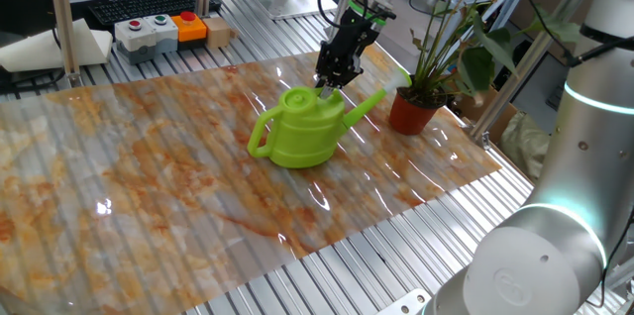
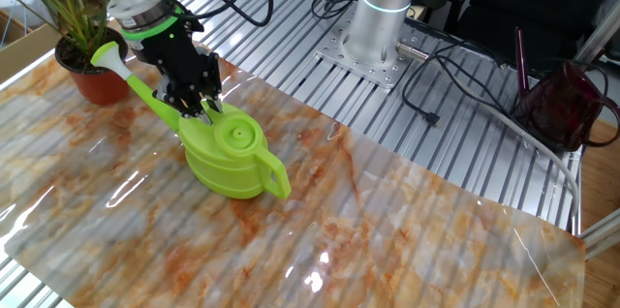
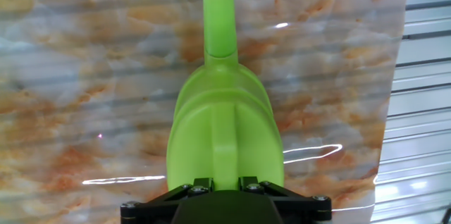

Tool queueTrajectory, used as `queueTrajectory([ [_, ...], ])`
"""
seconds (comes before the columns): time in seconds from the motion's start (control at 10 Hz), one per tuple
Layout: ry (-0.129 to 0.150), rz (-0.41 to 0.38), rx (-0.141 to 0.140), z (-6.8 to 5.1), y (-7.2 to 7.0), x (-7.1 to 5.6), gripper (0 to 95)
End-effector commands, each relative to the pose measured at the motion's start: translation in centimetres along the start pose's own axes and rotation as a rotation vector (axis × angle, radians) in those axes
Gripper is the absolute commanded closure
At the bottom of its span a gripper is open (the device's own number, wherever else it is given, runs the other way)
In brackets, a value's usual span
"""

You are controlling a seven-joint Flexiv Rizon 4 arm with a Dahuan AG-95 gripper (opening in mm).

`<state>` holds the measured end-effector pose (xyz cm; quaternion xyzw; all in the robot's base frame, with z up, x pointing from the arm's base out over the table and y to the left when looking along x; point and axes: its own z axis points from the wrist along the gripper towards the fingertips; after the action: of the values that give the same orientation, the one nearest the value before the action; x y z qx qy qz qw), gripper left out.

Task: Water the plant

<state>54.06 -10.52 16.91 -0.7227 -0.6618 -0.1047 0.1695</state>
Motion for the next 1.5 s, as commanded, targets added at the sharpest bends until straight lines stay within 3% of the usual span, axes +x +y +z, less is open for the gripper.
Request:
queueTrajectory([
  [0.1, 0.008, 0.001, 0.007, -0.12, 0.1, 0.05, 95.0],
  [0.9, 0.039, 0.015, 0.033, -0.43, -0.04, 0.21, 95.0],
  [1.2, 0.079, 0.024, 0.05, -0.66, -0.15, 0.34, 95.0],
  [1.5, 0.093, 0.025, 0.054, -0.89, -0.28, 0.47, 95.0],
])
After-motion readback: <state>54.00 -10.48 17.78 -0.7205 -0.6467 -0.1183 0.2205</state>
